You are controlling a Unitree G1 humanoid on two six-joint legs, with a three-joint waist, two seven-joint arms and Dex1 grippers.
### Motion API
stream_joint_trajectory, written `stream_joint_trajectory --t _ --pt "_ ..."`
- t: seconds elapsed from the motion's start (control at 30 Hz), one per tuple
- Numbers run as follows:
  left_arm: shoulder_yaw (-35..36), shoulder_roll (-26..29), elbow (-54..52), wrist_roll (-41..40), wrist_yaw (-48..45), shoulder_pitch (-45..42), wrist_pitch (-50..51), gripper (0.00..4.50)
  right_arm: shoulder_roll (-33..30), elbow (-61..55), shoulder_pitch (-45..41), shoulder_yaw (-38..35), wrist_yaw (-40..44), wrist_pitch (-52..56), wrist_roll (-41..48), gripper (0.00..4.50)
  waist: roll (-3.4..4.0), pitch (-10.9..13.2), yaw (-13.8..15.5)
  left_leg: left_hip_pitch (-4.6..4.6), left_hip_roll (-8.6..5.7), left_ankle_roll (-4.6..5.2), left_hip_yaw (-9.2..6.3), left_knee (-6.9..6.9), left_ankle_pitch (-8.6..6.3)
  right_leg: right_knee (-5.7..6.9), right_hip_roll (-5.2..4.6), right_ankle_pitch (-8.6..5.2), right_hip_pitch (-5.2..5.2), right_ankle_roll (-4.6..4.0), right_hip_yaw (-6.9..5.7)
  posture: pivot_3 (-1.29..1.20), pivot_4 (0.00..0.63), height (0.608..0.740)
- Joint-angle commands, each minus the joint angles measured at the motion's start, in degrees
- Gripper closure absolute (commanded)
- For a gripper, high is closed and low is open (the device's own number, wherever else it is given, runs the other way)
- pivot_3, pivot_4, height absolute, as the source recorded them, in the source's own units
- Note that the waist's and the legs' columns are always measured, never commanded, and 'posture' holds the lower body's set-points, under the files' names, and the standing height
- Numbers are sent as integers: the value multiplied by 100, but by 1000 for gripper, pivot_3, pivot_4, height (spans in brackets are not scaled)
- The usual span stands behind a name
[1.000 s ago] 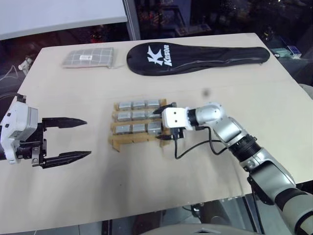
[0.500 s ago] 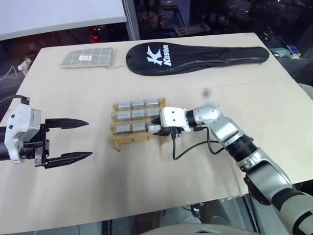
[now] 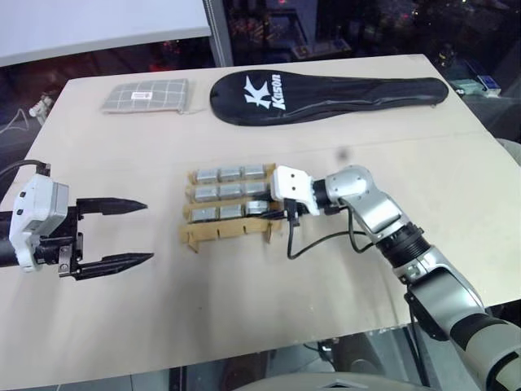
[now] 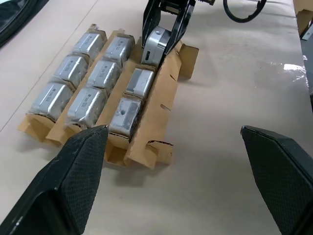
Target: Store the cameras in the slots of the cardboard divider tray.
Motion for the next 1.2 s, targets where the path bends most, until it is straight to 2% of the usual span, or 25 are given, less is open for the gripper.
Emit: stream_joint_trajectory --t 0.03,0.07,0.2,0.23,0.6,0.77,1.0,1.1,1.2 --pt "85 18 11 -36 -39 -19 -96 0 41 -255 -49 -138 26 12 141 2593 0 0 0 0 0 0 0 0 0 0 0 0 0 0 0 0 150 740" --pt "84 17 10 -37 -40 -17 -96 0 41 -264 -45 -141 26 4 141 2287 0 0 0 0 0 0 0 0 0 0 0 0 0 0 0 0 150 740" --pt "85 19 12 -32 -43 -9 -105 0 69 -254 -40 -156 -34 27 131 258 0 0 -1 0 0 0 0 0 0 1 0 0 0 0 0 0 150 740" --pt "85 20 13 -28 -43 -7 -107 0 71 -230 -50 -145 -41 21 107 65 0 0 -1 0 0 0 0 0 0 1 0 0 0 0 0 0 150 740" --pt "53 20 -23 -53 1 -58 -72 0 41 4 -152 -125 -57 -188 -78 65 0 0 -2 1 0 0 1 0 0 1 1 0 0 0 0 0 150 740" --pt "26 -1 -81 -89 25 -53 -25 0 -125 -310 -91 -337 41 43 127 65 0 0 4 0 0 0 0 1 0 1 0 0 0 0 0 0 150 740" --pt "-63 -475 -320 -324 525 -75 202 0 -1036 -2046 812 -1251 405 1224 1444 65 -1 -1 31 -6 -3 7 -5 1 -4 -5 -11 0 0 1 -6 0 150 740" --pt "21 -900 -596 -559 852 127 347 0 -1690 -2631 1526 -1846 540 1530 1962 65 0 0 45 -6 -2 22 -4 1 -13 -5 -29 0 1 1 -5 0 150 740" --pt "11 -1230 -708 -333 1120 495 139 0 -2162 -2922 2305 -2448 678 1496 2433 65 -1 -1 52 -3 -2 25 -1 1 -15 -8 -32 0 6 2 -3 0 150 740"
